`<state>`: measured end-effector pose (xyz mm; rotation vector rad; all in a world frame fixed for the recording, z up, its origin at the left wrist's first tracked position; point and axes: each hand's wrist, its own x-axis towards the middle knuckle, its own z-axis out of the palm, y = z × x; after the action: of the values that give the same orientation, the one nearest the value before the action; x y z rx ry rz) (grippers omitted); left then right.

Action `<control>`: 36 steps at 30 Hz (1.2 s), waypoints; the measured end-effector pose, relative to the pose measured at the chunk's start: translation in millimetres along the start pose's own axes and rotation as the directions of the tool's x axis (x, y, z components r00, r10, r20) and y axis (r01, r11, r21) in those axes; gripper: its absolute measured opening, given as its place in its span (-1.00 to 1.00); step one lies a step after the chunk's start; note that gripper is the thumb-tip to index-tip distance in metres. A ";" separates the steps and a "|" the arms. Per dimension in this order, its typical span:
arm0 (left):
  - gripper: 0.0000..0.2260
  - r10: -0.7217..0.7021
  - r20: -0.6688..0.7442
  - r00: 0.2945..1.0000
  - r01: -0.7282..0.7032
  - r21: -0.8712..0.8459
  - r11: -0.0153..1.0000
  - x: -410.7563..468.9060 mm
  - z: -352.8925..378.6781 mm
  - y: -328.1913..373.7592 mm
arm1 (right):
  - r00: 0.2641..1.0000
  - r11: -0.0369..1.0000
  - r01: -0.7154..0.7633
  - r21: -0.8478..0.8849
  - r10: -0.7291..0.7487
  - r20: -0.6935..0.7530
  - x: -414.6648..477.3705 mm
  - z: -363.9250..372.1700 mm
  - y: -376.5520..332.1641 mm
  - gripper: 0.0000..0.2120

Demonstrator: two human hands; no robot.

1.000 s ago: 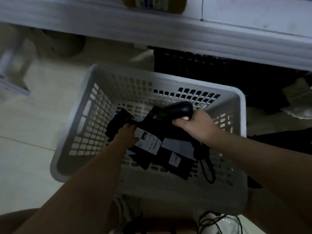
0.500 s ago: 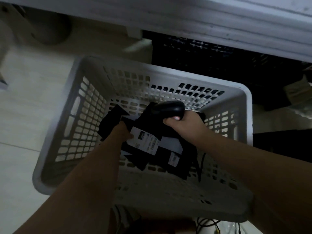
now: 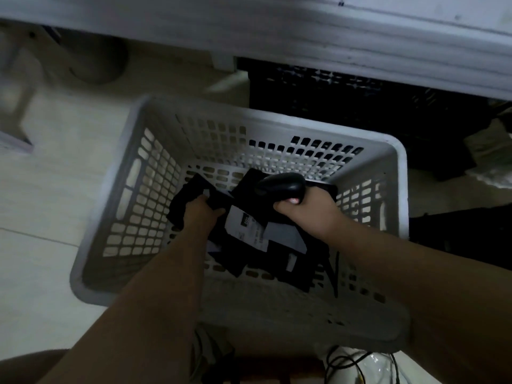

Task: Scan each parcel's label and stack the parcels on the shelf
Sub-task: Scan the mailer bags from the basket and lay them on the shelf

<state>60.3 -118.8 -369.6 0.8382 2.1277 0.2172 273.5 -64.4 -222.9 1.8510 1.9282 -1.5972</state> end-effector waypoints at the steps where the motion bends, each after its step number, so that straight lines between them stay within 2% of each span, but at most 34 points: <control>1: -0.50 0.035 -0.006 0.999 -0.035 0.030 0.999 -4.7 -9.6 7.8 | 1.000 1.000 0.012 -0.002 -0.012 -0.006 -2.2 -3.5 -2.7 -0.78; 8: -0.72 0.322 0.098 0.942 -0.337 0.260 0.905 -63.7 -81.5 53.7 | 0.986 0.990 0.135 -0.037 -0.138 -0.093 -36.0 -33.9 -35.7 -0.83; 12: -0.74 0.500 0.054 0.864 -0.491 0.311 0.814 -124.0 -130.0 85.5 | 0.966 0.974 0.225 -0.028 -0.227 -0.120 -72.2 -56.9 -67.8 -0.80; 15: -0.93 0.653 -0.021 0.757 -0.612 0.330 0.719 -171.6 -169.0 110.3 | 0.923 0.942 0.334 0.020 -0.322 -0.209 -105.3 -77.5 -86.3 -0.81; 18: -0.80 0.752 -0.088 0.654 -0.721 0.229 0.654 -222.1 -206.6 131.4 | 0.892 0.896 0.416 0.155 -0.370 -0.259 -134.5 -101.1 -97.4 -0.87; 19: -0.83 0.766 -0.106 0.633 -0.749 0.163 0.642 -237.7 -216.1 135.9 | 0.884 0.879 0.439 0.186 -0.384 -0.268 -143.5 -108.9 -99.1 -0.86; 22: -0.92 0.769 -0.156 0.620 -0.784 -0.139 0.604 -271.6 -225.4 141.0 | 0.862 0.840 0.495 0.221 -0.442 -0.248 -160.5 -123.1 -95.9 -0.74; 24: -0.91 0.752 -0.183 0.633 -0.765 -0.296 0.572 -279.5 -219.5 139.8 | 0.843 0.843 0.514 0.160 -0.462 -0.274 -164.9 -122.6 -91.5 -0.75; 26: -0.91 0.745 -0.217 0.631 -0.766 -0.330 0.552 -279.9 -210.5 138.3 | 0.817 0.860 0.509 0.046 -0.465 -0.339 -163.4 -118.9 -89.2 -0.85; 28: -0.86 0.744 -0.244 0.622 -0.776 -0.322 0.542 -280.8 -206.7 140.7 | 0.783 0.856 0.515 -0.041 -0.489 -0.384 -161.6 -115.6 -91.0 -0.61; 29: -0.78 0.742 -0.257 0.620 -0.780 -0.305 0.546 -281.6 -207.1 142.6 | 0.762 0.849 0.521 -0.090 -0.510 -0.399 -160.5 -114.7 -92.3 -0.59; 31: -0.66 0.751 -0.249 0.612 -0.791 -0.180 0.585 -282.8 -206.8 147.0 | 0.720 0.826 0.528 -0.199 -0.559 -0.411 -159.8 -113.2 -95.0 -0.69; 33: -0.75 0.777 -0.159 0.609 -0.781 0.052 0.623 -282.5 -206.0 150.0 | 0.704 0.807 0.520 -0.281 -0.591 -0.394 -159.6 -108.9 -95.0 -0.79; 34: -0.84 0.776 -0.105 0.622 -0.755 0.185 0.629 -280.8 -205.7 151.4 | 0.698 0.801 0.515 -0.303 -0.598 -0.393 -159.4 -106.9 -95.6 -0.78; 36: -0.80 0.760 -0.029 0.649 -0.672 0.447 0.591 -277.3 -204.4 154.9 | 0.671 0.783 0.526 -0.331 -0.621 -0.404 -160.2 -104.5 -98.4 -0.75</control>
<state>105.9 -150.1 4.0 2.0192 1.9203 0.3053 308.5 -89.0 -12.0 1.7895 3.0243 -0.9848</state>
